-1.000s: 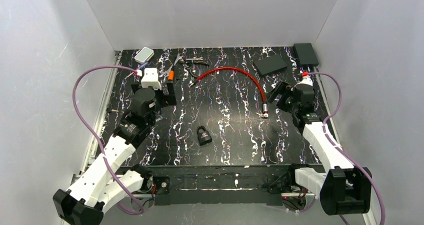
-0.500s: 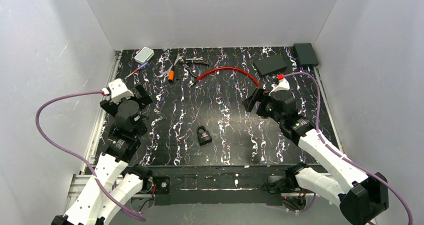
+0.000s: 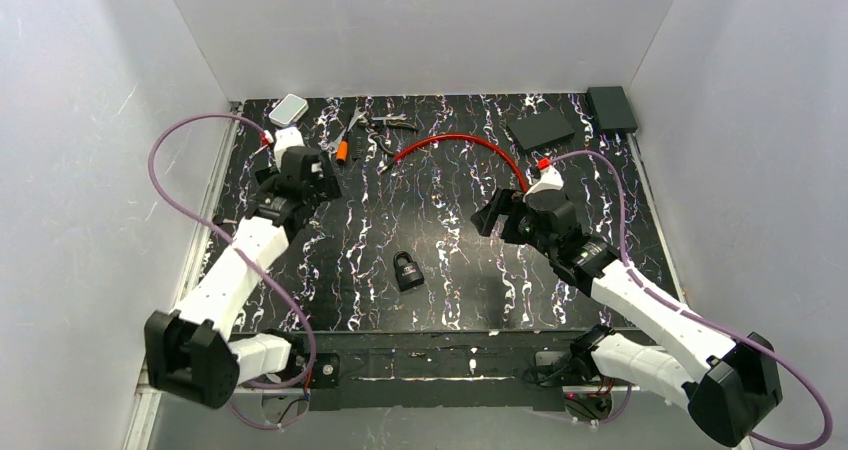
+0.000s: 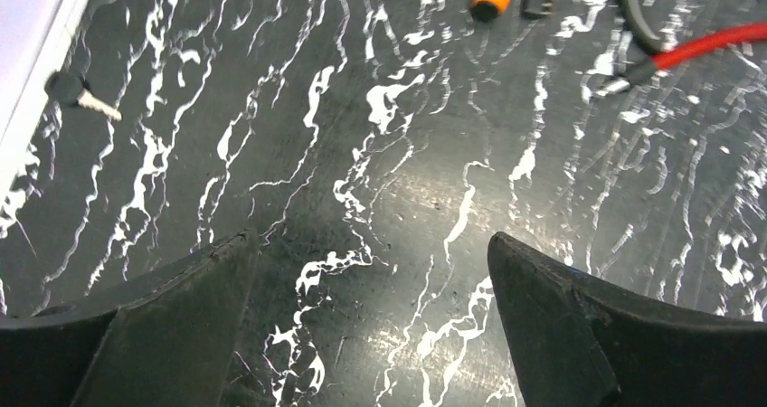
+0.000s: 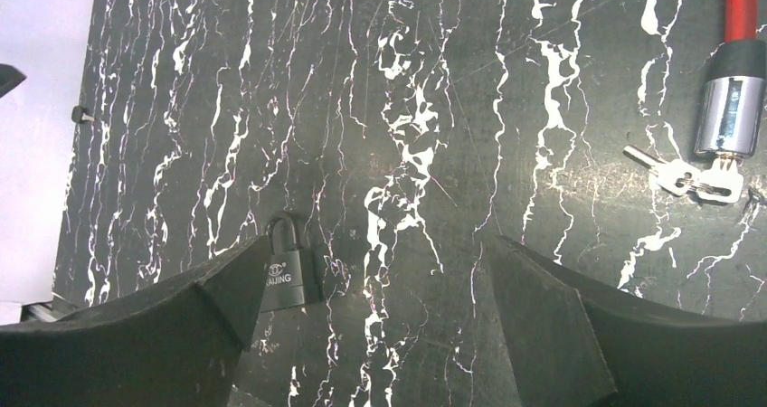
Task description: Unlock with the key
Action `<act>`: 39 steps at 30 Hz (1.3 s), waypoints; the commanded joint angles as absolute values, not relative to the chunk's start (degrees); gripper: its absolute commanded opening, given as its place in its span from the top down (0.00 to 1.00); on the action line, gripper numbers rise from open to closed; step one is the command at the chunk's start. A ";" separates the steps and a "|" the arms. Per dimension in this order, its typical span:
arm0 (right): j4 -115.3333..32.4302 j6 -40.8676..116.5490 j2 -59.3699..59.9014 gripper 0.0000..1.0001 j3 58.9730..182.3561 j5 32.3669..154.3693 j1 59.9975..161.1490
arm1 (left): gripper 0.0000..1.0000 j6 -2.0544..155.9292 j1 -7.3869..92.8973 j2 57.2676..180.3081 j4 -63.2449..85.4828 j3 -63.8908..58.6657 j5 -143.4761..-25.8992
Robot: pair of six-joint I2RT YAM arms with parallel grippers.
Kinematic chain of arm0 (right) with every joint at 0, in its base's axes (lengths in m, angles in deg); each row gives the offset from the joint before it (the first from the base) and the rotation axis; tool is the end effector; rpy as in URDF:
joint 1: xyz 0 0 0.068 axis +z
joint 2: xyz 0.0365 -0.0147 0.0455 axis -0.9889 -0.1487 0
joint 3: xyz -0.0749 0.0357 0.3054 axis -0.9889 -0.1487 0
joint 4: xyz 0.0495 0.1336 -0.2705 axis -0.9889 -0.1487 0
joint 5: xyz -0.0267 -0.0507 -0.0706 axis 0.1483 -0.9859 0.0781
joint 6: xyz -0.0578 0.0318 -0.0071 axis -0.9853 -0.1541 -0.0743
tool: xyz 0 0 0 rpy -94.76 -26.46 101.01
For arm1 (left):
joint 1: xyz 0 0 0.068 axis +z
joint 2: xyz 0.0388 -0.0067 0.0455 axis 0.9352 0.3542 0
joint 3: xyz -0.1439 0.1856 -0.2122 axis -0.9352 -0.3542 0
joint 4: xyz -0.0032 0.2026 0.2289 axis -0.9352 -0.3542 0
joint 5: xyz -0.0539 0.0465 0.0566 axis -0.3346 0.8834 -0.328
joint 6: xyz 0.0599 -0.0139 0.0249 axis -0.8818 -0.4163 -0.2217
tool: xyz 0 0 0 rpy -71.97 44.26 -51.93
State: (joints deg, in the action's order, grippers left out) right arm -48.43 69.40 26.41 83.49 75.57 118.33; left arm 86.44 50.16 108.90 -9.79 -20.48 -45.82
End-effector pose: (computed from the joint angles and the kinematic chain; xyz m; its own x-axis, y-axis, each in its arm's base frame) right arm 0.2089 0.1452 0.2899 -0.5424 0.3569 -0.7606 -0.1599 0.8449 0.5105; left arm 0.2857 -0.0707 0.3372 -0.3926 -0.1917 -0.8995 -0.2960 0.9523 -0.0737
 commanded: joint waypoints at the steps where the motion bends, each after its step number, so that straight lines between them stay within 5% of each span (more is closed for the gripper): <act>1: -47.36 68.84 25.80 0.02 83.44 74.99 118.71 | 0.02 95.57 59.61 115.44 -17.91 -14.43 -54.95; 12: -45.94 68.99 19.94 0.04 85.38 77.42 120.71 | 0.02 100.79 81.35 128.36 -21.57 -5.79 -58.45; 19: -47.21 70.22 19.10 0.05 85.47 77.93 123.84 | 0.03 101.19 84.25 139.97 -24.67 3.64 -48.70; 29: -48.80 70.57 21.69 0.05 82.52 79.08 124.86 | 0.10 102.29 88.17 146.73 -19.35 1.56 -42.69; 39: -48.21 70.19 20.90 0.06 82.16 81.37 124.90 | 0.19 106.90 93.91 149.69 -14.65 -2.04 -48.55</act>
State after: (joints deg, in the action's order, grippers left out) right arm -48.89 70.25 20.60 82.31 80.38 124.67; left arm 103.88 91.28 150.45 -16.74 -0.02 -47.26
